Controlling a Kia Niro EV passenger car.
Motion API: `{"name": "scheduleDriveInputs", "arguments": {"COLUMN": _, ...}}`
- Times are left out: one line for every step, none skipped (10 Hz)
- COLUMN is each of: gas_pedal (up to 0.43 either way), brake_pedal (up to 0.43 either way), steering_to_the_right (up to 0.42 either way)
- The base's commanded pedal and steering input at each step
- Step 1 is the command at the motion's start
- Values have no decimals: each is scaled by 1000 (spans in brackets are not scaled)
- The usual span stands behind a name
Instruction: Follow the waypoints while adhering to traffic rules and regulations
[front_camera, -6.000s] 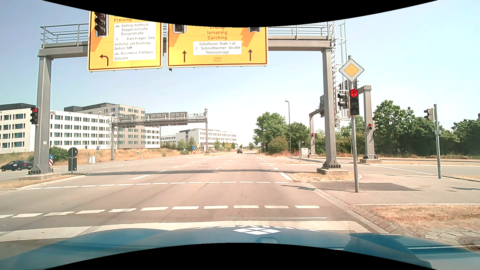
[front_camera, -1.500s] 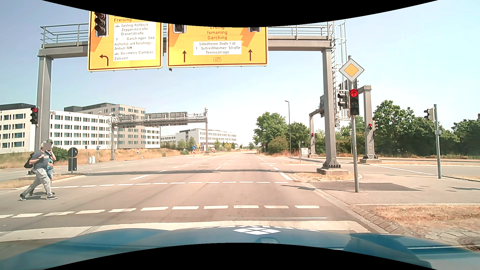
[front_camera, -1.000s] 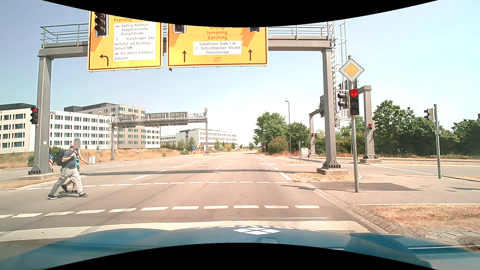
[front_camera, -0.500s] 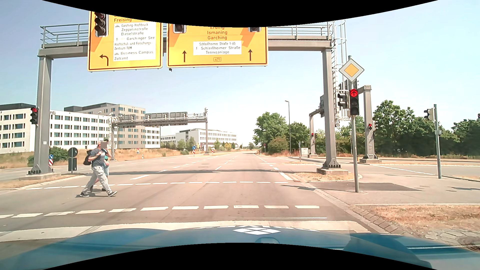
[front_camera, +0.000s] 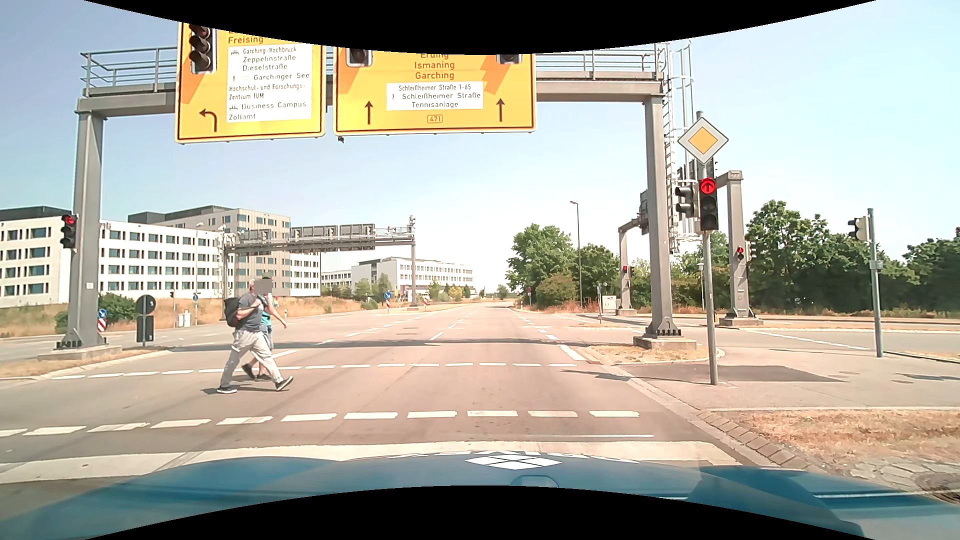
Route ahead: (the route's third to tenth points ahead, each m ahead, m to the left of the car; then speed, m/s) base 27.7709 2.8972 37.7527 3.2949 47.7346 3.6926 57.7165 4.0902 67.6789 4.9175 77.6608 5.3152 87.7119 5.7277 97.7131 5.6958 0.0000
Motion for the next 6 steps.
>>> {"name": "scheduleDriveInputs", "arguments": {"gas_pedal": 0, "brake_pedal": 299, "steering_to_the_right": 2}}
{"name": "scheduleDriveInputs", "arguments": {"gas_pedal": 0, "brake_pedal": 299, "steering_to_the_right": 2}}
{"name": "scheduleDriveInputs", "arguments": {"gas_pedal": 0, "brake_pedal": 299, "steering_to_the_right": 2}}
{"name": "scheduleDriveInputs", "arguments": {"gas_pedal": 0, "brake_pedal": 299, "steering_to_the_right": 2}}
{"name": "scheduleDriveInputs", "arguments": {"gas_pedal": 0, "brake_pedal": 299, "steering_to_the_right": 2}}
{"name": "scheduleDriveInputs", "arguments": {"gas_pedal": 0, "brake_pedal": 299, "steering_to_the_right": 2}}
